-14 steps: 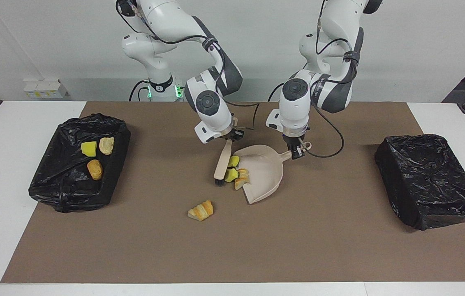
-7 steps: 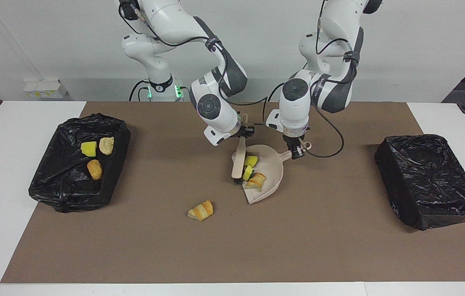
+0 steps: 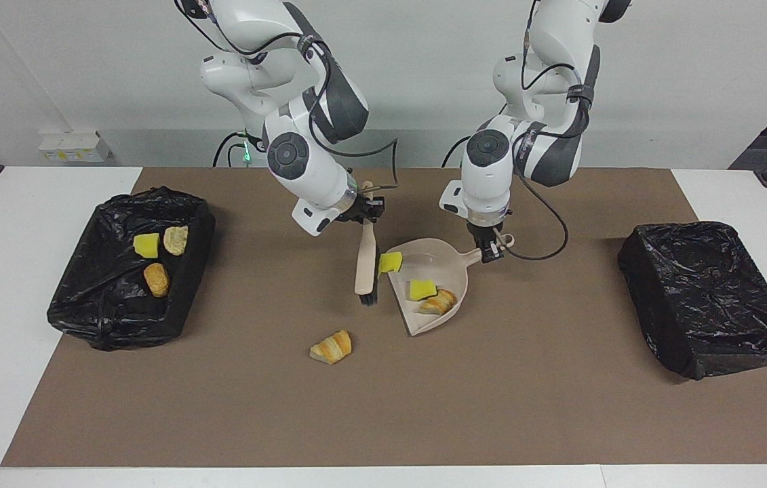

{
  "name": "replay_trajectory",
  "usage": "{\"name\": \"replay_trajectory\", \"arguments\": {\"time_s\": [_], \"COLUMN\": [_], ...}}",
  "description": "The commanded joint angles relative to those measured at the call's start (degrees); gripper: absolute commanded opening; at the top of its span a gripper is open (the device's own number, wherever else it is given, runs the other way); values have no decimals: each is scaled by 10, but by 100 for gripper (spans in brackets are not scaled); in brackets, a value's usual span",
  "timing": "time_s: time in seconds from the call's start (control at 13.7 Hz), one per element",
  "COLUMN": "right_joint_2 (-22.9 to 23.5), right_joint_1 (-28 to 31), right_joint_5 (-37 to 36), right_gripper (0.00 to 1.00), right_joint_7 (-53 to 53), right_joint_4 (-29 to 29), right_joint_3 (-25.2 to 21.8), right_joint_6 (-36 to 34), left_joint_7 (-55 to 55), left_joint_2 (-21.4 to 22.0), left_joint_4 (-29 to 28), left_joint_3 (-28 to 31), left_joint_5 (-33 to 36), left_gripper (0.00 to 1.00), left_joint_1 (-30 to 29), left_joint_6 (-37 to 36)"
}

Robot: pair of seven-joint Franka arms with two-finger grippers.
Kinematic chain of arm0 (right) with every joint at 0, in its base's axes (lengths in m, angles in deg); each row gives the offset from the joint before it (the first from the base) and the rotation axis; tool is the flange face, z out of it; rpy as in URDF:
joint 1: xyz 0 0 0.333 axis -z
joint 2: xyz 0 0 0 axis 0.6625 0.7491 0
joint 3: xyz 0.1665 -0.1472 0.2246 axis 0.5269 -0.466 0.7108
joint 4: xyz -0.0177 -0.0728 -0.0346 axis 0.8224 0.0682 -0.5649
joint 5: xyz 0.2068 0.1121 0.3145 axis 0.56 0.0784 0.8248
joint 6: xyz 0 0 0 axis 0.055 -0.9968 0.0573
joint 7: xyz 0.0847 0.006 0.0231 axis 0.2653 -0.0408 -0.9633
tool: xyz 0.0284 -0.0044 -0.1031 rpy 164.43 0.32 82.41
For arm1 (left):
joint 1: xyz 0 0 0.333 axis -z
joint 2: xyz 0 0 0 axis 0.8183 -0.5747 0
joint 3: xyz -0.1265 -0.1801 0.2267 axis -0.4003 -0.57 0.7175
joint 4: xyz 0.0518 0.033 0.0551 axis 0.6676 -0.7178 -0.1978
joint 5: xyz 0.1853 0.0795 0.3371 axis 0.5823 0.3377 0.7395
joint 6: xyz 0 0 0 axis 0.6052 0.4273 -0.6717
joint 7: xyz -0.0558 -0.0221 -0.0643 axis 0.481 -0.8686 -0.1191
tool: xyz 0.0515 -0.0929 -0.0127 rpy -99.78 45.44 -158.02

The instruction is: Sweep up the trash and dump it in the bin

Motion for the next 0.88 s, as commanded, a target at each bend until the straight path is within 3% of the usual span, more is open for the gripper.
{"name": "replay_trajectory", "arguments": {"time_s": [0.0, 0.22, 0.44, 0.59, 0.81], "right_joint_2": [7, 29, 83, 129, 172], "right_joint_1": [46, 70, 87, 86, 78], "right_joint_5": [-86, -121, -134, -188, -200], "right_gripper": [0, 0, 0, 0, 0], "right_joint_7": [-9, -11, -21, -36, -18], "right_joint_4": [2, -13, -93, -130, -141], "right_joint_3": [3, 4, 1, 2, 3], "right_joint_6": [17, 39, 62, 85, 135], "left_joint_7": [8, 4, 3, 2, -9], "left_joint_2": [2, 2, 1, 2, 2], "left_joint_4": [-3, -3, -3, -3, -3], "left_joint_3": [0, 0, 0, 0, 1], "left_joint_5": [6, 5, 5, 5, 5], "left_gripper": [0, 0, 0, 0, 0], "left_joint_1": [-1, -1, -1, -1, 0], "left_joint_6": [-5, -6, -5, -5, -6]}}
